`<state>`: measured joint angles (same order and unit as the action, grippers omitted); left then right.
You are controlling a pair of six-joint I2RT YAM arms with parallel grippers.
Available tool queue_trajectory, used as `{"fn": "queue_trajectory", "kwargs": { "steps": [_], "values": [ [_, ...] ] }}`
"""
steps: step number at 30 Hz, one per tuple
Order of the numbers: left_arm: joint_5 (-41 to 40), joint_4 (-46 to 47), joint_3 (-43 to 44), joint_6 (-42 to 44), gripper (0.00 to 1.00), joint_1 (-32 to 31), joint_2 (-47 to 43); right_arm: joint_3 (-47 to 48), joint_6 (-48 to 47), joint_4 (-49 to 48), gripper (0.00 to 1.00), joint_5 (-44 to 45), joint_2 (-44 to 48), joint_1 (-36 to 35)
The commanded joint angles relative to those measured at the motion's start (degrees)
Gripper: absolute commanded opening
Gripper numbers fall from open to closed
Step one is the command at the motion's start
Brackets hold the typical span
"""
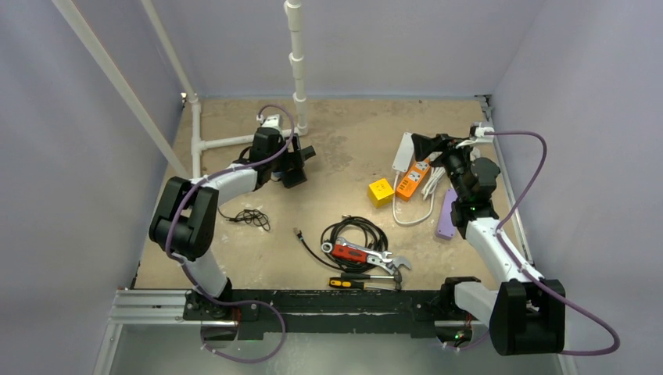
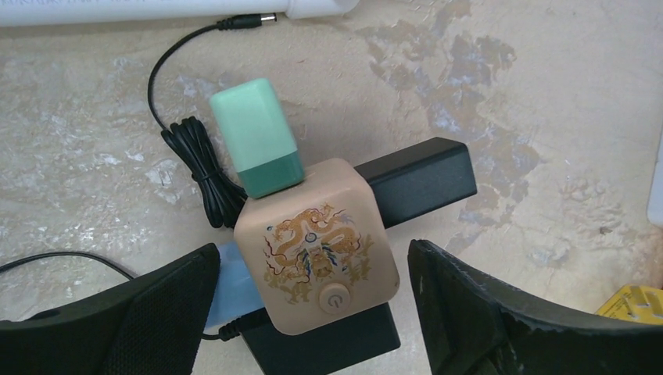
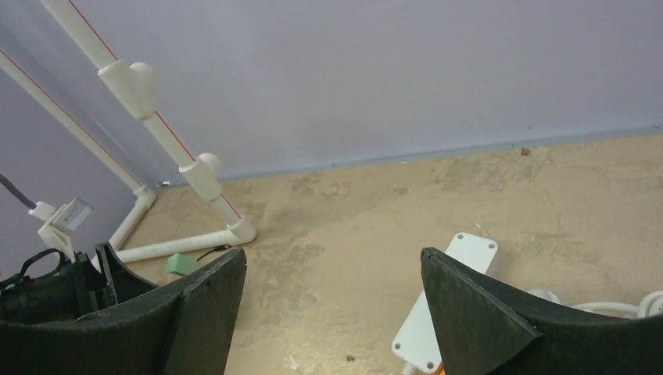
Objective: Pull the plug off the socket
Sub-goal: Pick up the socket from the center of the board.
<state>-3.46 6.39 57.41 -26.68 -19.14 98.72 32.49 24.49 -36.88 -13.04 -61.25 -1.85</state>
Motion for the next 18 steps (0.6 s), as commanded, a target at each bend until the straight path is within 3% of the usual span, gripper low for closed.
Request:
{"fn": "queue_trajectory", "kwargs": {
  "steps": [1, 4, 8, 18],
  "values": [
    [-0.14, 2.57, 1.94, -1.34, 0.84, 0.68, 0.68, 0.74, -0.14, -1.26, 0.83, -0.84, 0.0, -0.09],
    [0.54, 3.43, 1.74, -2.07, 0.76, 1.81, 1.04, 0.74, -0.14, -1.31, 0.83, -0.93, -0.22, -0.09],
    [2.61, 4.66, 1.86, -3.23, 0.75, 3.48, 2.22, 0.73, 0.02, -1.51, 0.83, -1.0, -0.61, -0.09],
    [5.44, 4.15, 4.29, -2.07, 0.85, 4.28, 5.61, 0.77, 0.13, -1.93, 0.83, -1.41, -1.54, -0.09]
  ]
}}
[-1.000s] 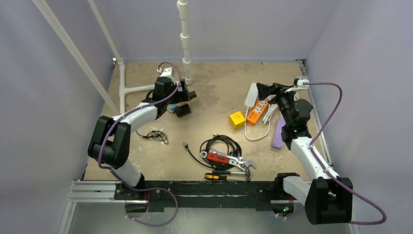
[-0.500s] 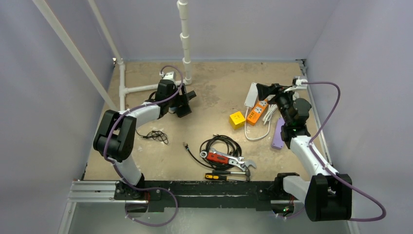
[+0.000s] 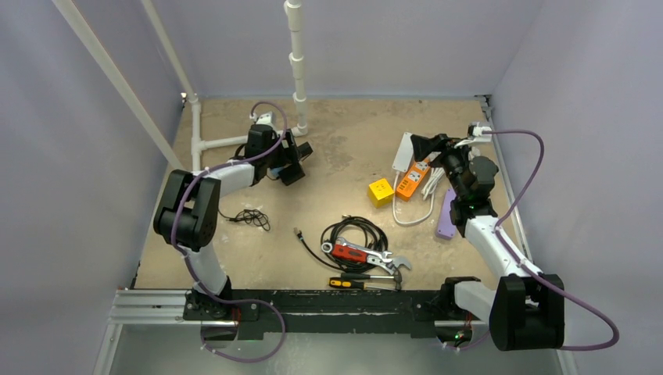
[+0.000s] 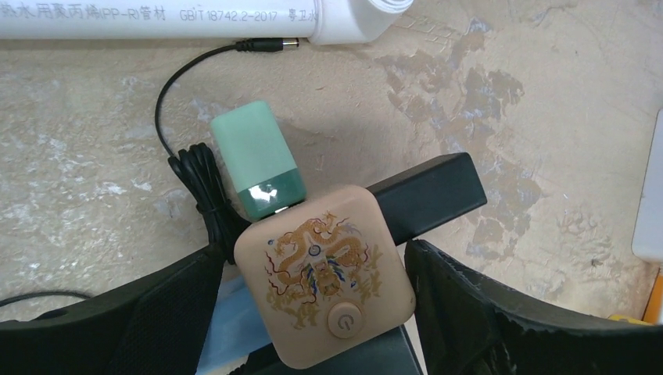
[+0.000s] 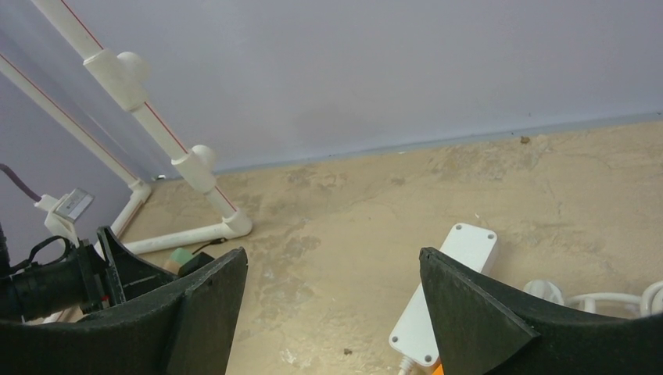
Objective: Pull the plug off the socket
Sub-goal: Pick up the socket from the center of the board.
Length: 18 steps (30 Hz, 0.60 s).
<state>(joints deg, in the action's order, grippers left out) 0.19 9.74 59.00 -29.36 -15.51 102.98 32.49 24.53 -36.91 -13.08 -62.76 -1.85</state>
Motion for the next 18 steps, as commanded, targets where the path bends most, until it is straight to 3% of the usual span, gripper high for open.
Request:
{"fn": "queue_trajectory", "kwargs": {
  "steps": [1, 18],
  "values": [
    [1.83, 0.77, 3.0, 0.96, 0.87, 0.65, 1.47, 0.75, 0.12, -1.87, 0.83, -1.48, -0.14, -0.09],
    [3.39, 3.57, 3.32, 1.27, 0.91, 0.91, -0.73, 0.82, 0.34, -2.25, 0.84, -2.46, -1.34, -0.09]
  ]
}}
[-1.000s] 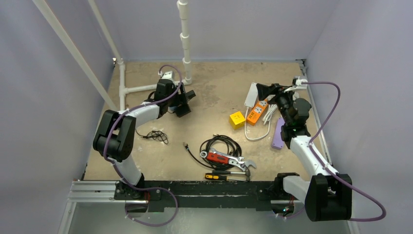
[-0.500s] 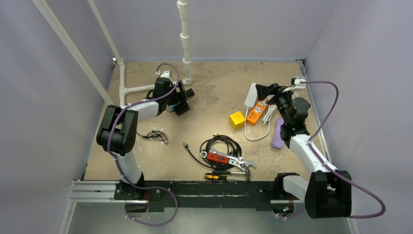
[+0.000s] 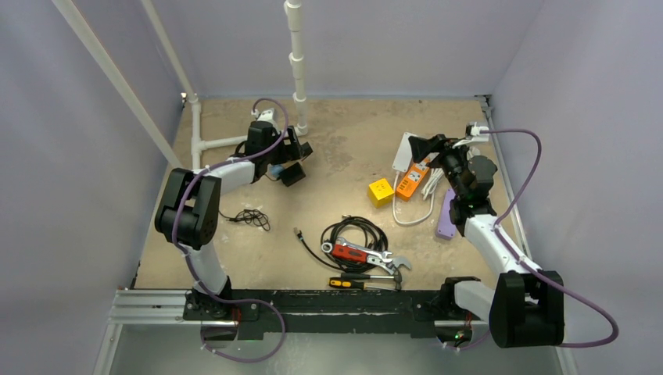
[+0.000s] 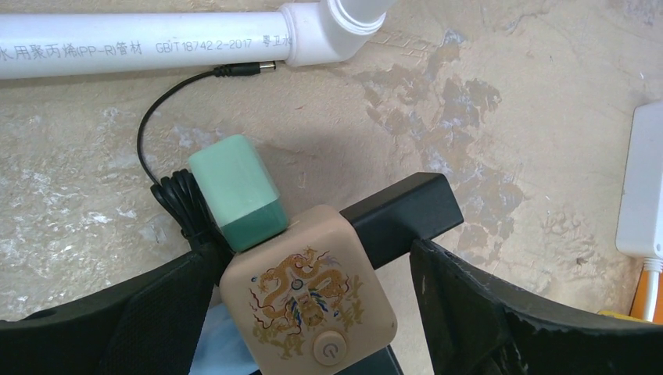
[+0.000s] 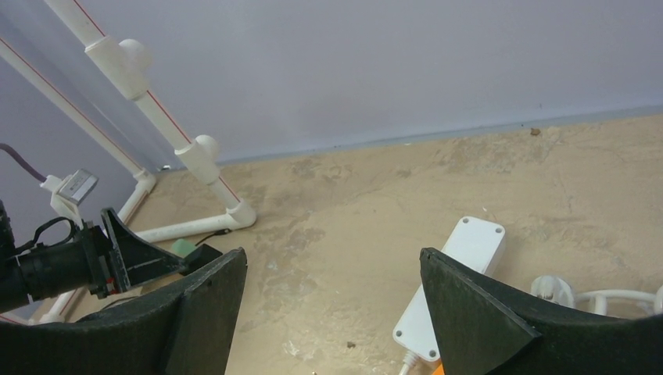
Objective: Pull the plug off the socket
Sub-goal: Pick up the socket from the center of the board.
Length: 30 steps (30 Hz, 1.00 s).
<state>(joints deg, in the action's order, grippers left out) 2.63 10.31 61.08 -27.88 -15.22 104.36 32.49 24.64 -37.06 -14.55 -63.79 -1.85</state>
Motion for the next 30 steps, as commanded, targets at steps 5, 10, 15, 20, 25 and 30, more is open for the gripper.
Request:
{"fn": "queue_trajectory", "kwargs": {
  "steps": [5, 10, 15, 20, 25, 30],
  "values": [
    [0.43, 1.69, 1.96, -0.84, 0.78, 1.47, -1.04, 0.82, 0.4, -2.48, 0.84, -1.27, -0.8, -0.08],
    [0.4, 0.28, 2.95, -1.02, 0.66, 2.19, 0.19, 0.85, 0.41, -2.5, 0.84, -1.45, -1.25, -0.09],
    [2.02, -1.28, 4.15, -2.03, 0.52, 2.21, 1.75, 0.94, 0.32, -2.38, 0.84, -1.36, -1.16, -0.09],
    [3.48, -0.49, 3.07, -3.35, 0.3, 2.22, -1.41, 0.86, -0.01, -3.13, 0.84, -3.56, -0.81, -0.09],
    [7.7, 1.0, -0.15, -4.74, 0.09, 2.22, -6.01, 0.61, 0.09, -5.82, 0.85, -9.02, -1.94, -0.15],
    [8.24, 1.43, -3.84, -4.72, 0.0, 0.6, -11.2, 0.51, 1.77, -8.75, 0.86, -13.36, -5.46, -1.21]
  ]
}}
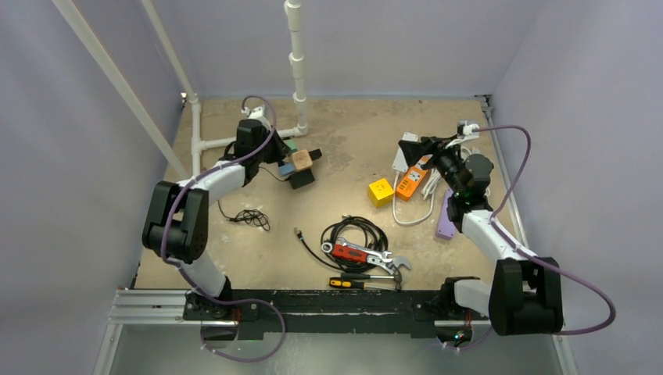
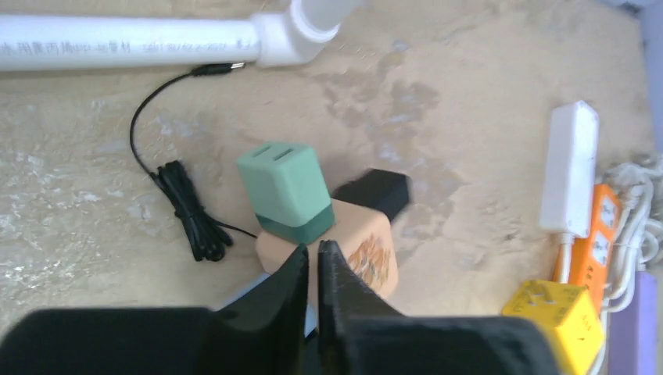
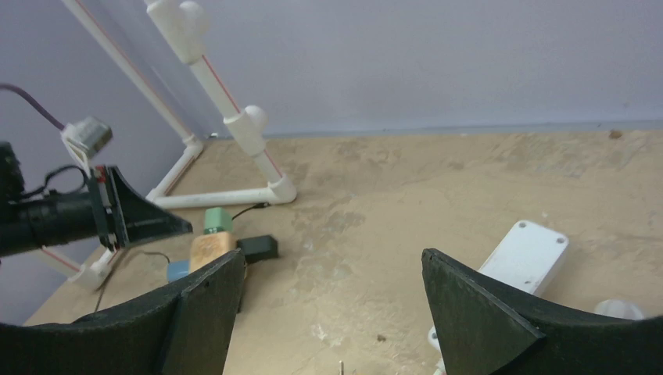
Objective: Pull the plug off the socket
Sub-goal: Pick up the socket from the center of the board.
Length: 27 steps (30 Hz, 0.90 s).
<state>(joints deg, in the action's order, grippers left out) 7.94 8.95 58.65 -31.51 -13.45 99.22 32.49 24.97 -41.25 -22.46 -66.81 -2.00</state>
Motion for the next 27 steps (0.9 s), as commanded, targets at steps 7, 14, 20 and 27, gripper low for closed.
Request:
{"fn": "queue_trajectory", "kwargs": {
  "steps": [7, 14, 20, 27],
  "values": [
    [1.05, -1.23, -1.44, 6.66, 0.19, -5.5, -9.32, 1.63, -0.77, -5.64, 0.87, -4.45, -9.22, -9.87],
    [-1.35, -5.15, 2.22, 11.16, 0.56, -8.3, -9.12, 2.49, -1.46, -5.39, 0.87, -3.91, -11.37, -11.96],
    [-1.66, -13.89, 8.23, 19.02, 0.72, -8.48, -4.54, 2.14, -1.68, -5.06, 0.88, -2.61, -11.08, -11.9],
    [-3.44, -13.04, 9.55, 26.06, 0.75, -11.39, -2.3, 1.83, -1.77, -4.89, 0.88, -2.01, -10.04, -11.97]
  ]
}}
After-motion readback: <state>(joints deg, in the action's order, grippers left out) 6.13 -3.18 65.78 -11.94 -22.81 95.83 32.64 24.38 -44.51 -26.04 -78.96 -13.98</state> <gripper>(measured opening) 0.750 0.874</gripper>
